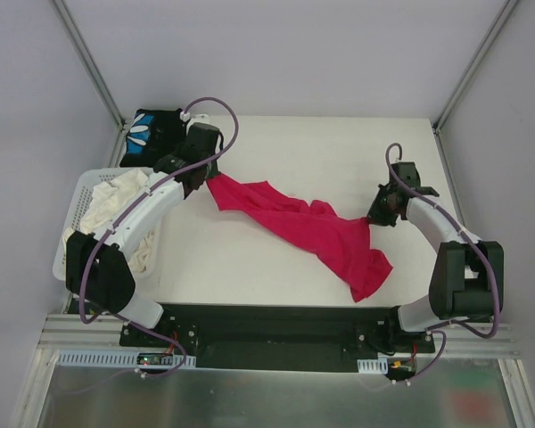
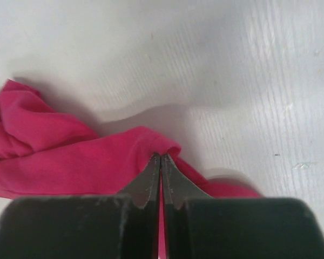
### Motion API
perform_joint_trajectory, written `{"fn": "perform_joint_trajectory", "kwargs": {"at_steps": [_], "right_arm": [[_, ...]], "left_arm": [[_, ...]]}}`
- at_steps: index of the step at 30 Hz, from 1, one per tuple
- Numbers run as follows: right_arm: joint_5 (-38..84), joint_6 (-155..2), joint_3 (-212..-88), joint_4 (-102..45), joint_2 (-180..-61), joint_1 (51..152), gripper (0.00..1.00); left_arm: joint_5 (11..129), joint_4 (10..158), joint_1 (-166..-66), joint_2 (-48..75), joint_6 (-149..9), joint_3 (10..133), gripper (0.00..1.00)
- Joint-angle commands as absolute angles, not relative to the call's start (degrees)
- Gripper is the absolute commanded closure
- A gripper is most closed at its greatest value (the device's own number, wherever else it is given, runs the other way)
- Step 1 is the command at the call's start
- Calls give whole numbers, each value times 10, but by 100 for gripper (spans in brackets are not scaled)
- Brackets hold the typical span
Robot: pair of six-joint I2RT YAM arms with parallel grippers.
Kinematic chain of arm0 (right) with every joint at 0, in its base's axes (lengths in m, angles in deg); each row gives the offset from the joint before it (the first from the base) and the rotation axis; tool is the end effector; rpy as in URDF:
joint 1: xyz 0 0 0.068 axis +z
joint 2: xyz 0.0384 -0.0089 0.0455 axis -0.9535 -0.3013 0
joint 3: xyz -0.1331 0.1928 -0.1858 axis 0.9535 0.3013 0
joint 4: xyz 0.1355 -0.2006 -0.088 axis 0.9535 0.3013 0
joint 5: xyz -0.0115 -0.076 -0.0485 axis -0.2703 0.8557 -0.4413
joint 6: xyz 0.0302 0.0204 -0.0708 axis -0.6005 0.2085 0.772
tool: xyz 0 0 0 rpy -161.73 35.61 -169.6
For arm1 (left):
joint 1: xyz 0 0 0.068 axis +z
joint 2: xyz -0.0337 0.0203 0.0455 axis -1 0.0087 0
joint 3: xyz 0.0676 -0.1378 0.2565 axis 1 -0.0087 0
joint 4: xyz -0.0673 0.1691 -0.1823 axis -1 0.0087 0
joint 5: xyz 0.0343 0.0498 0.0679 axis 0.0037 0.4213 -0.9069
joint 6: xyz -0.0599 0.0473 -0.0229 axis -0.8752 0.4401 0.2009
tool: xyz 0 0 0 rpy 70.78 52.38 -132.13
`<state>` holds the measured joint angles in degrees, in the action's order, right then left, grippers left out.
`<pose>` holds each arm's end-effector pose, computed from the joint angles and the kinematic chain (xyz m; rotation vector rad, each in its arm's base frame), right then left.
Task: Fold and stack the t-shirts
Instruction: Flatten out the tshirt
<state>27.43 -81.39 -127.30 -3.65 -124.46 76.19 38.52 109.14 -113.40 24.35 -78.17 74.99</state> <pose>0.3057 0.0238 0.2070 0.1588 2.5737 0.1734 0.3426 -0.1226 0.3425 -0.1555 2.0993 -0.0237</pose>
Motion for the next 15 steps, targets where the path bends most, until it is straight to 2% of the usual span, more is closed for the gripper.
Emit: {"fn": "perform_joint_trajectory", "kwargs": {"at_steps": [1, 15], "right_arm": [[283, -803, -1332, -18, -1227, 753, 99], [334, -786, -1383, -16, -1227, 727, 99]], "left_arm": [[397, 1086, -1129, 253, -788, 740, 100], [401, 1084, -1133, 274, -797, 729, 100]]}}
